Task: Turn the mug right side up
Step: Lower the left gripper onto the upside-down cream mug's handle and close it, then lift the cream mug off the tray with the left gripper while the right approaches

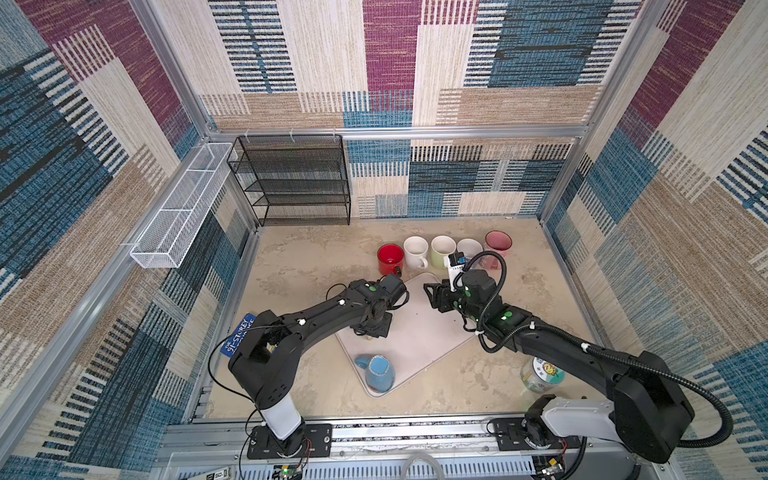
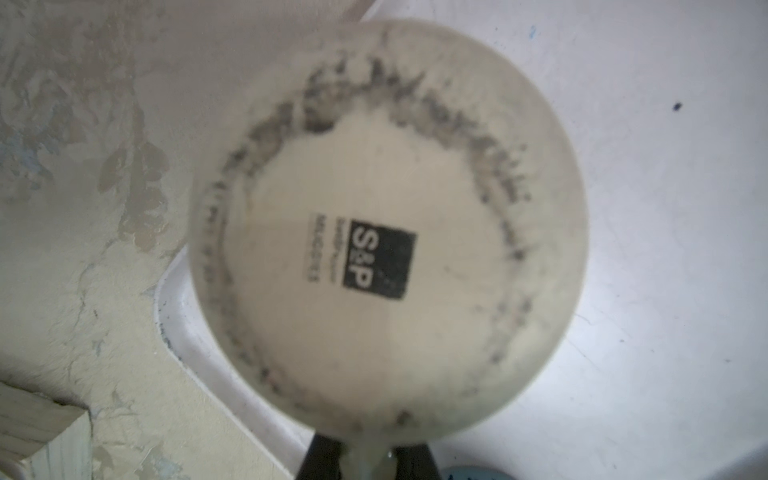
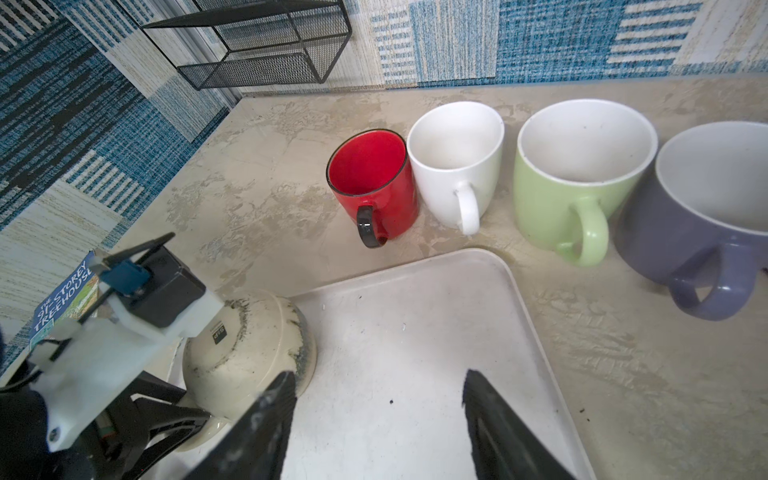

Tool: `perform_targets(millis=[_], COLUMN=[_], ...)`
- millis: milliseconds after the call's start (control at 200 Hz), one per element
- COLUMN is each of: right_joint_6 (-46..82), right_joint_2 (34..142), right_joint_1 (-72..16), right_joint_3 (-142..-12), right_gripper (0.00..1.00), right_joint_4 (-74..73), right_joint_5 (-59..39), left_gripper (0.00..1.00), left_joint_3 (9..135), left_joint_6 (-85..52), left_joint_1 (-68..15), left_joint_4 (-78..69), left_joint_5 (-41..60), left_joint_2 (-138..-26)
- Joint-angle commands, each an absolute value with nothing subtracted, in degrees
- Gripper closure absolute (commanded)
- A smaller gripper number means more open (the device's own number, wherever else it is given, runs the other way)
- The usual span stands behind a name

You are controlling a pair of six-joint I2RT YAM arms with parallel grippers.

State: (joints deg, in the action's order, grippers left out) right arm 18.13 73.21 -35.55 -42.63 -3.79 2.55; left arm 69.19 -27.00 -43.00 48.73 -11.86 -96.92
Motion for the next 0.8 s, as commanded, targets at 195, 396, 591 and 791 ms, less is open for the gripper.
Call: perform_targets(millis=[195,396,591,791], right_joint_6=[19.1,20.2,20.6,22.2], right_joint_2=[71.1,69.9,68.4,68.0], right_joint_1=[-34.9,-33.6,-32.5,-29.8], right_joint_3=[-41.4,-39.9,-38.8,-36.8], right_gripper=[0.33,0.34,0.34,0.35], right_joint_4=[-7.4,-7.5,-7.8,-10.1], right_joint_5=[-1.6,-5.5,-8.1,-14.9], left_gripper=[1.00,1.00,1.00,1.00], left_joint_3=[70.2,70.5,71.0,72.4], left_joint_6=[-25.3,-24.6,-24.2,-23.1], left_joint_1=[-42.8,-42.5,-42.4,-41.5], left_joint_4=[48.7,48.8,47.9,46.8], left_joint_5=[-11.3,-10.9,-10.6,-9.5], left_joint_2=[-92.4,-90.8,-87.9,-85.4])
